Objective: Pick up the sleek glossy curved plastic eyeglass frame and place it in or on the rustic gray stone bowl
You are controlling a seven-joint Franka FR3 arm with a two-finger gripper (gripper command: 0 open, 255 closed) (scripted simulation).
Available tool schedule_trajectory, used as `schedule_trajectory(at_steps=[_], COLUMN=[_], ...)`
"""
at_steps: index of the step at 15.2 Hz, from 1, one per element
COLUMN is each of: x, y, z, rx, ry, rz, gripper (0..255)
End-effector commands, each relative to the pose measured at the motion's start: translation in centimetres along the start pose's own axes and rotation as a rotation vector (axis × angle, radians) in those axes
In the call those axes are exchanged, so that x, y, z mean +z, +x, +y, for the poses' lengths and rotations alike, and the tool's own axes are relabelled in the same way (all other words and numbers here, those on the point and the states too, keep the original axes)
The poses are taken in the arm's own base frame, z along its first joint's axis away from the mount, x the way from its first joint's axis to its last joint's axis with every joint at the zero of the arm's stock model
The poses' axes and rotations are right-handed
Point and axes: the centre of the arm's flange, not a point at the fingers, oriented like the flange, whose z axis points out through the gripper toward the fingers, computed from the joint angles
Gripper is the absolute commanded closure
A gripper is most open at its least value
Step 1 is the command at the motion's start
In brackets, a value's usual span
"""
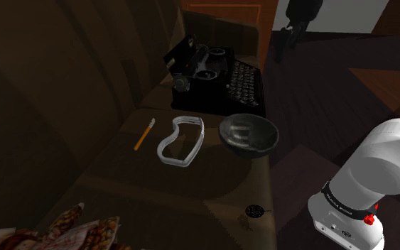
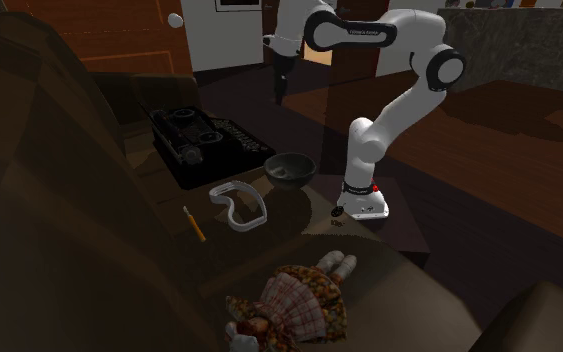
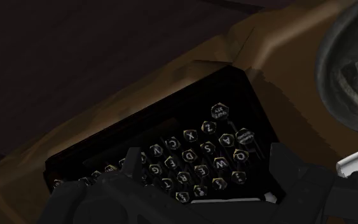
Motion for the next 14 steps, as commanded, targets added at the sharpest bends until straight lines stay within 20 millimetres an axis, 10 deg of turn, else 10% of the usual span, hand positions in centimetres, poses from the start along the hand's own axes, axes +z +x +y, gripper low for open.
schedule_trajectory(at_steps=[1, 14], x=[0.0, 7.0], y=[0.0, 4.9], z=[0.0, -13.7], rx=[0.0, 0.284], ry=[0.0, 0.088], rz=[0.0, -0.094], gripper=[0, 0])
